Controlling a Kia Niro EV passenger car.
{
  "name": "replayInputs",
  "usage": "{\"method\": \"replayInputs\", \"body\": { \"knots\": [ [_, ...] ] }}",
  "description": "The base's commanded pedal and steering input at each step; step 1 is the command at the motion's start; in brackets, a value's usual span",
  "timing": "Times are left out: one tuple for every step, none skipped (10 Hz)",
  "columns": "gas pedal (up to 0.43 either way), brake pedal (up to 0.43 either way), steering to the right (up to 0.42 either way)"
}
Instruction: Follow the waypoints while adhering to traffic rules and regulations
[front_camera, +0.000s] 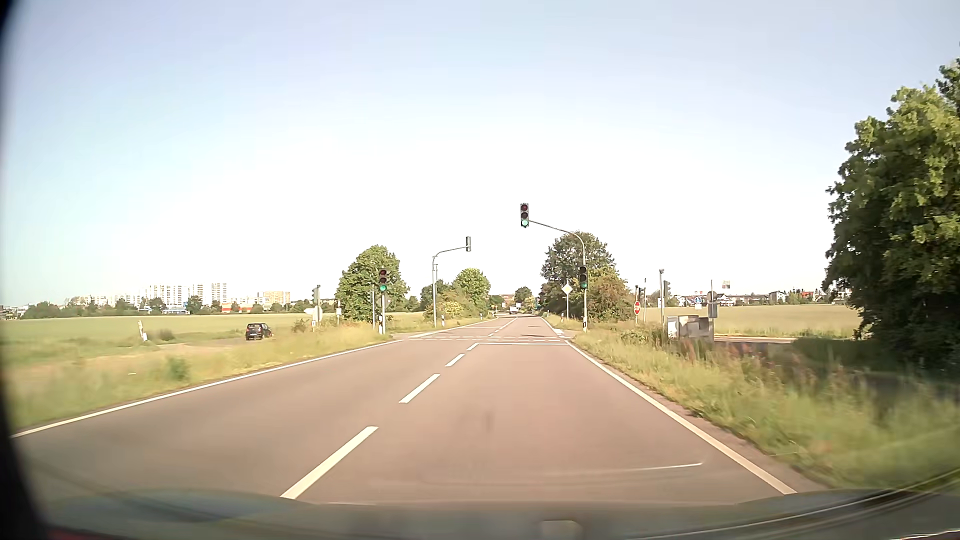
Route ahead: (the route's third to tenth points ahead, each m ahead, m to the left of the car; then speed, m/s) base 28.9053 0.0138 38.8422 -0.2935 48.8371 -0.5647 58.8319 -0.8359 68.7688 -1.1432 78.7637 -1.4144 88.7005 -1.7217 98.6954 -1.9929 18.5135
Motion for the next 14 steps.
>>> {"method": "replayInputs", "body": {
  "knots": [
    [0.177, 0.030, 0.009],
    [0.177, 0.030, 0.008],
    [0.177, 0.030, 0.008],
    [0.177, 0.030, 0.007],
    [0.177, 0.030, 0.006],
    [0.177, 0.030, 0.006],
    [0.177, 0.030, 0.005],
    [0.177, 0.030, 0.006],
    [0.177, 0.030, 0.004],
    [0.177, 0.030, 0.004],
    [0.177, 0.024, 0.004],
    [0.177, 0.030, 0.004],
    [0.177, 0.030, 0.004],
    [0.177, 0.030, 0.004]
  ]
}}
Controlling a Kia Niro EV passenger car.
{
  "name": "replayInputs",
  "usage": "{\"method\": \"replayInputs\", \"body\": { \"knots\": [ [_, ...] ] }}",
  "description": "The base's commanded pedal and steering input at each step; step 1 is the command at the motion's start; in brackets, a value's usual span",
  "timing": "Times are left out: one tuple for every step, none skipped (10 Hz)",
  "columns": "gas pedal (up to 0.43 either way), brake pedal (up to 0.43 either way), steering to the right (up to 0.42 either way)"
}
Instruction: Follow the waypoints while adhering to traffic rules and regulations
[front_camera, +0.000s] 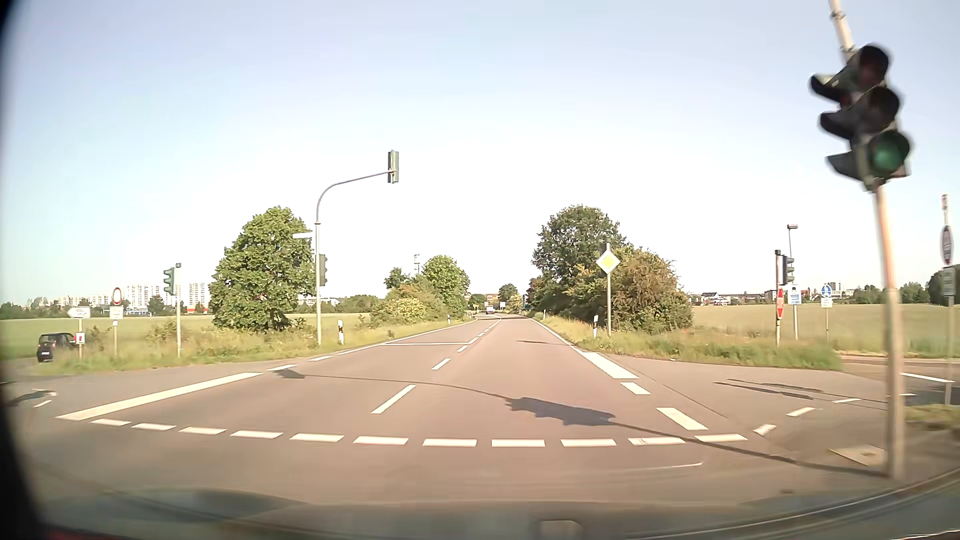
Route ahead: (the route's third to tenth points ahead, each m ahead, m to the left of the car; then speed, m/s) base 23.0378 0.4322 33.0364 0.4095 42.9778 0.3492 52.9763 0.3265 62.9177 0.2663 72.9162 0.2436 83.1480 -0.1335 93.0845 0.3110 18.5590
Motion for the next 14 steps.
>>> {"method": "replayInputs", "body": {
  "knots": [
    [0.177, 0.030, 0.003],
    [0.177, 0.030, 0.003],
    [0.177, 0.030, 0.002],
    [0.177, 0.030, 0.002],
    [0.177, 0.030, 0.002],
    [0.177, 0.030, 0.002],
    [0.177, 0.030, 0.002],
    [0.177, 0.030, 0.002],
    [0.177, 0.030, 0.002],
    [0.177, 0.030, 0.002],
    [0.177, 0.030, 0.002],
    [0.177, 0.030, 0.002],
    [0.177, 0.030, 0.002],
    [0.177, 0.030, 0.002]
  ]
}}
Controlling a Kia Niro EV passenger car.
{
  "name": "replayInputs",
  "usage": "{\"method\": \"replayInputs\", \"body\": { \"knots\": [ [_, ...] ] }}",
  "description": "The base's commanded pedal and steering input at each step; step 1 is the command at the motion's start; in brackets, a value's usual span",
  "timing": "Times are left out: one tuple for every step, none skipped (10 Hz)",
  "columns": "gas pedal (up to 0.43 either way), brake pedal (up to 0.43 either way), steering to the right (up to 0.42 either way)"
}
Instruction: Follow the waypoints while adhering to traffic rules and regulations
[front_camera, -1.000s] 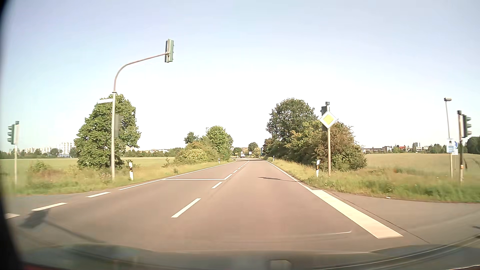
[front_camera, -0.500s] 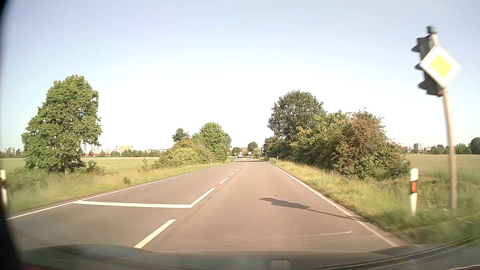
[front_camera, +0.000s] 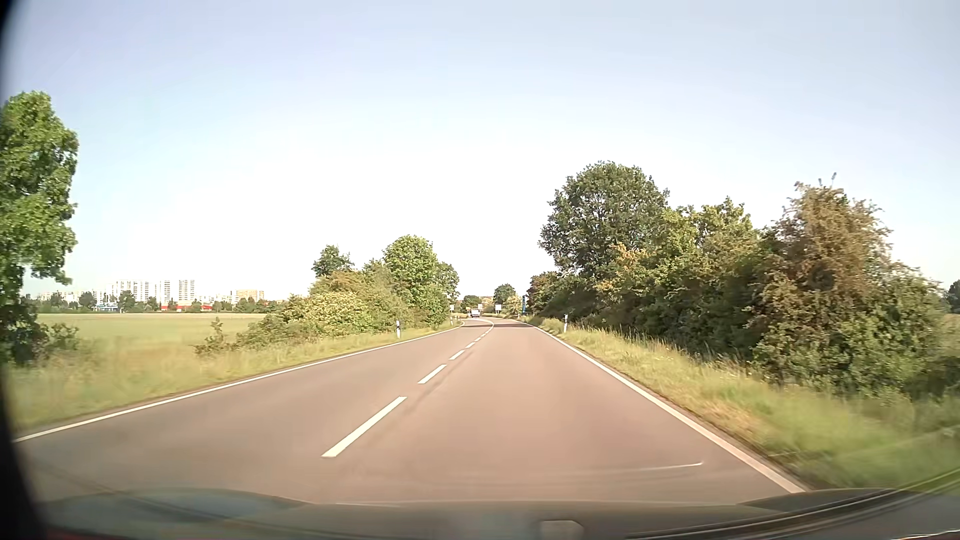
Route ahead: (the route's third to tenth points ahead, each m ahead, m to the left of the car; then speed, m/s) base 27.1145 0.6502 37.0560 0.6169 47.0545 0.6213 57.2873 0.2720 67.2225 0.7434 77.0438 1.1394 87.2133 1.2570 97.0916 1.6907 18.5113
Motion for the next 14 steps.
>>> {"method": "replayInputs", "body": {
  "knots": [
    [0.177, 0.030, 0.002],
    [0.177, 0.030, 0.002],
    [0.177, 0.030, 0.002],
    [0.177, 0.030, 0.002],
    [0.177, 0.030, 0.002],
    [0.177, 0.030, 0.002],
    [0.177, 0.030, 0.002],
    [0.177, 0.030, 0.002],
    [0.177, 0.030, 0.002],
    [0.177, 0.030, 0.002],
    [0.177, 0.030, 0.002],
    [0.177, 0.030, 0.002],
    [0.177, 0.030, 0.002],
    [0.177, 0.030, 0.001]
  ]
}}
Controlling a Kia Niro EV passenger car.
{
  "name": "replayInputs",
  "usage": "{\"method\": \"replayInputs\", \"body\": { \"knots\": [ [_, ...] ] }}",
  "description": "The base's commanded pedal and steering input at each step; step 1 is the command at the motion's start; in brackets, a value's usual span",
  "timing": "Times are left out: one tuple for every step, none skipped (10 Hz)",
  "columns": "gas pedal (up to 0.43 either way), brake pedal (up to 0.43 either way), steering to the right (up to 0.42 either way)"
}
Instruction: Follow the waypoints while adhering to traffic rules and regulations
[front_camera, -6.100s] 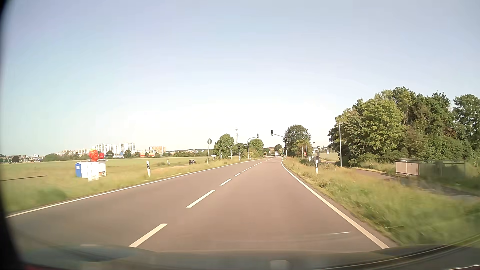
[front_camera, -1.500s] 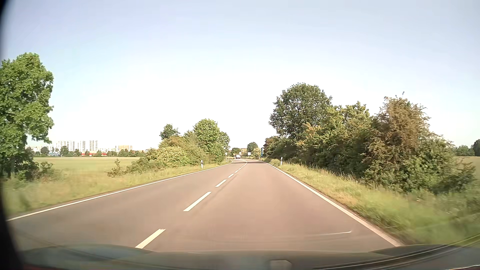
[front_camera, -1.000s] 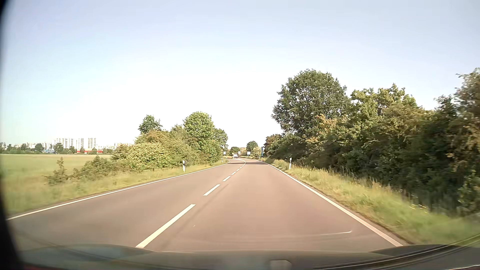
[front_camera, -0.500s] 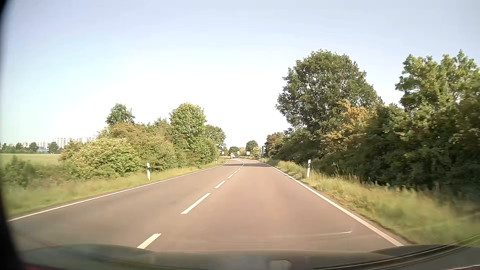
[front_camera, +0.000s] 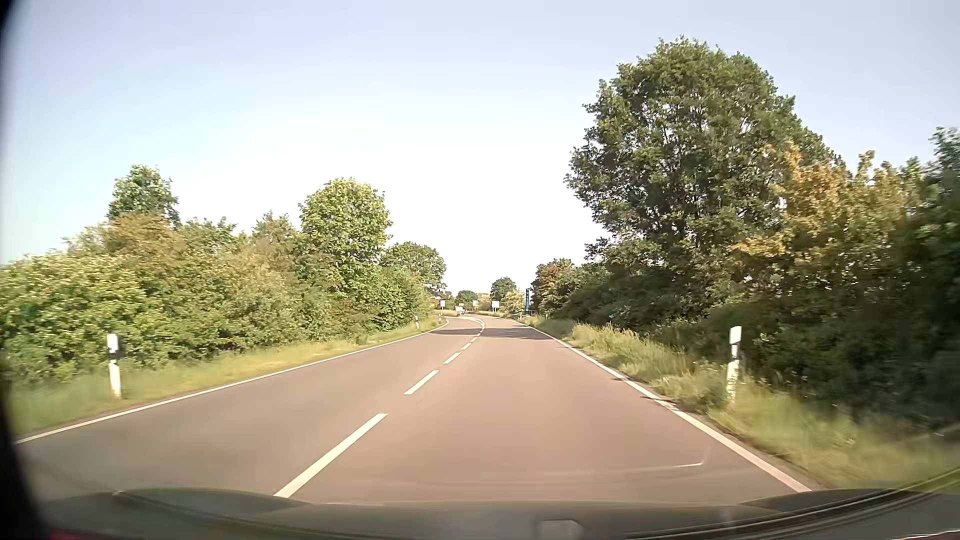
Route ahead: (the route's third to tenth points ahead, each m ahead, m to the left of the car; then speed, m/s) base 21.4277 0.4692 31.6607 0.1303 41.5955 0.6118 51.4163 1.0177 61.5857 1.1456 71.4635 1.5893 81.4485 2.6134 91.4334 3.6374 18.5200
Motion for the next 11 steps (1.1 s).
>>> {"method": "replayInputs", "body": {
  "knots": [
    [0.177, 0.030, 0.001],
    [0.177, 0.030, 0.001],
    [0.177, 0.030, 0.001],
    [0.177, 0.030, 0.001],
    [0.177, 0.030, 0.001],
    [0.177, 0.030, 0.001],
    [0.177, 0.030, 0.001],
    [0.177, 0.030, 0.000],
    [0.177, 0.030, 0.000],
    [0.177, 0.030, -0.001],
    [0.177, 0.030, -0.002]
  ]
}}
